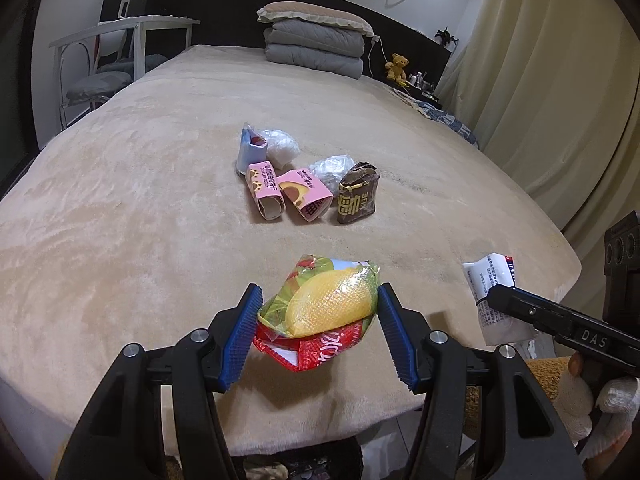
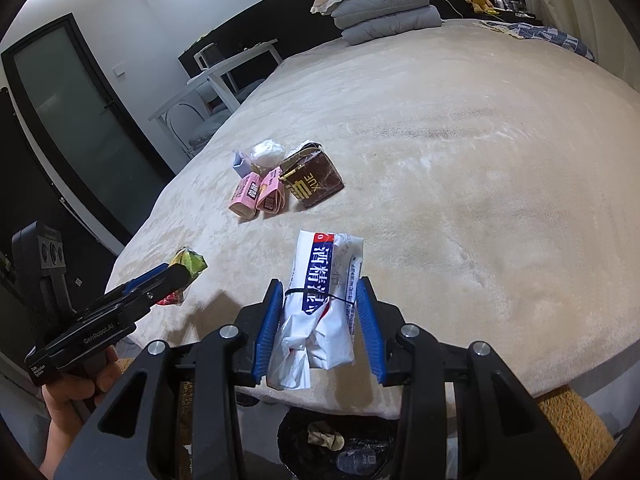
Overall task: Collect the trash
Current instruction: 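Carry the packet and wrapper down over the black trash bin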
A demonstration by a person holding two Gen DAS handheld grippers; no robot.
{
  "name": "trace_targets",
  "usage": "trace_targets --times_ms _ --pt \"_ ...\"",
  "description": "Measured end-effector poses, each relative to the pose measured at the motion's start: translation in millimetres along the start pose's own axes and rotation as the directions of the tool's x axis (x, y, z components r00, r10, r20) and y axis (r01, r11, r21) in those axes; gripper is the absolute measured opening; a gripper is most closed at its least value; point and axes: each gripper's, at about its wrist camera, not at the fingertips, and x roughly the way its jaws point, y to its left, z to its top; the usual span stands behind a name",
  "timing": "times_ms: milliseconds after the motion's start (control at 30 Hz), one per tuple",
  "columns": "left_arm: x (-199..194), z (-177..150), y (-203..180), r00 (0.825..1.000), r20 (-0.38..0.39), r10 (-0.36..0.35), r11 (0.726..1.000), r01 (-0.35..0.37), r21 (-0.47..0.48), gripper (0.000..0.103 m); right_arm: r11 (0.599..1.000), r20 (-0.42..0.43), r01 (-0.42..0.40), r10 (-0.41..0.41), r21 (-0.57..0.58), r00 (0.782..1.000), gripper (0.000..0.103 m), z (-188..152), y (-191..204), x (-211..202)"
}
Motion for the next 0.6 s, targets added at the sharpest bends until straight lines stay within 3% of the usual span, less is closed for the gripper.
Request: trace_targets --times_ms 600 --pt "-55.8 -55.5 -14.8 0.996 0.055 -0.075 0.997 0.075 -0.005 0.057 1.0 -0.021 -0.015 0.015 0.002 1.0 0.039 -59.6 16.2 -19.0"
